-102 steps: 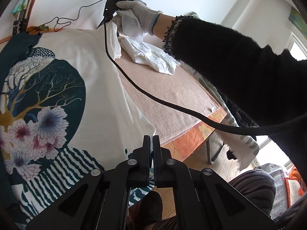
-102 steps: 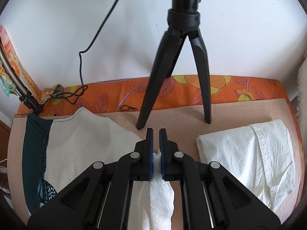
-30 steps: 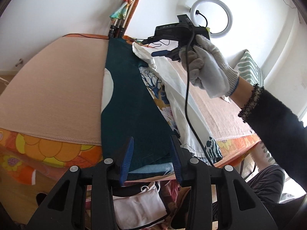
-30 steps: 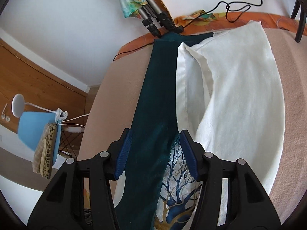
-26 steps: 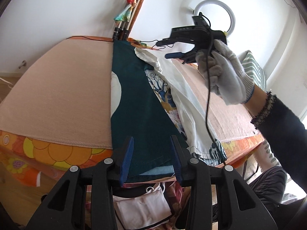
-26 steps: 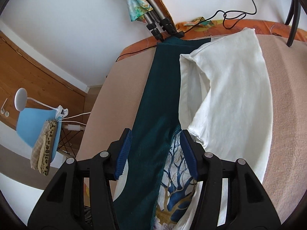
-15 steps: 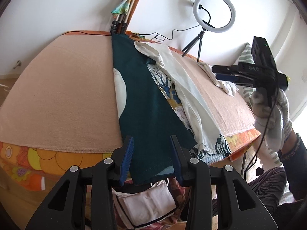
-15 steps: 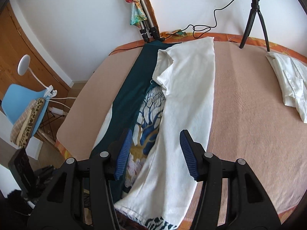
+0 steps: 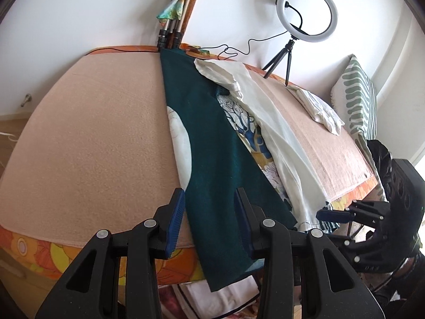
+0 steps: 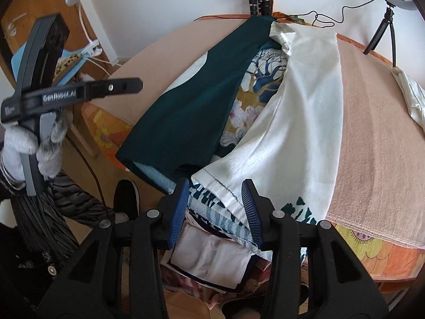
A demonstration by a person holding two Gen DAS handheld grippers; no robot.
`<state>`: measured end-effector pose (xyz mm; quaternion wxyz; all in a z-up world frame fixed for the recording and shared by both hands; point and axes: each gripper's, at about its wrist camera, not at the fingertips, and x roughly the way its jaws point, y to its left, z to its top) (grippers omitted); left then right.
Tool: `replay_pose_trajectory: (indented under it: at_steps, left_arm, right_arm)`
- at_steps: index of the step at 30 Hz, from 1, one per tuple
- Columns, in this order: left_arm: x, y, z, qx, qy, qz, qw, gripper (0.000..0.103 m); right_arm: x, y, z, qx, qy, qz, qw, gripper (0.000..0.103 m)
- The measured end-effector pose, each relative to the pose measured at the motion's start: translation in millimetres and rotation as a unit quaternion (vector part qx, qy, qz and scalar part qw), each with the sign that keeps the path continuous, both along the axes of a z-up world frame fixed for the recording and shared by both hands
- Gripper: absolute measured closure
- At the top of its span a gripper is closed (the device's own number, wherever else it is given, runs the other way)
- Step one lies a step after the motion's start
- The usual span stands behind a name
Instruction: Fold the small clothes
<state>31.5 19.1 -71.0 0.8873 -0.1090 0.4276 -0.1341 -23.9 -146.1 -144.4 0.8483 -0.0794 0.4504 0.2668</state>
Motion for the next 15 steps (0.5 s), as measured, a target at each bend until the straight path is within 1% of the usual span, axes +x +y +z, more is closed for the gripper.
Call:
replay_pose_trajectory:
  at_steps: [2,3,4,5,6,9,13,15]
  left_arm:
    - [1.3,5.6,-5.6,-0.005,0.009,0.009,0.9999,0.067]
    - [1.6,7.6,-7.6,-0.005,0.012,0.012,0.9998,0.067]
    - [1.5,9.2,-9.1,-0.003,0.013,0.015,0.9998,0.067]
    - [1.4,10.1,-9.7,0.001,0.012,0.016,0.9998,0.067]
    - [1.3,10.7,-9.8,0.005,0.01,0.017,0.9998,0.067]
    - [0.8,12.2,-8.4,0.013,0.003,0.02,0.9997,0.067]
    - [0.6,16.0,-8.8,0.013,0.003,0.026,0.9996,0.067]
    - [0.9,17.6,-10.7,0.011,0.008,0.027,0.9995,0.067]
  right_arm:
    - [-6.3,9.9,-6.3,-0.045,-0.029,0.009,0.999,0.059]
    - [-7.7,12.8,-8.5,-0.058,-0.037,0.013,0.998,0.062]
    - [-8.7,14.4,-9.4,-0.062,-0.042,0.017,0.997,0.075]
    - [-9.6,16.0,-10.4,-0.063,-0.041,0.021,0.997,0.084]
    - [-10.0,17.5,-11.0,-0.066,-0.042,0.026,0.997,0.098]
    - [-17.0,19.5,-7.1,-0.073,-0.063,0.038,0.995,0.099]
    - [-30.2,21.8,1.6,-0.063,-0.068,0.079,0.992,0.1]
    - [-33.0,23.3,2.5,-0.063,-0.064,0.088,0.992,0.099]
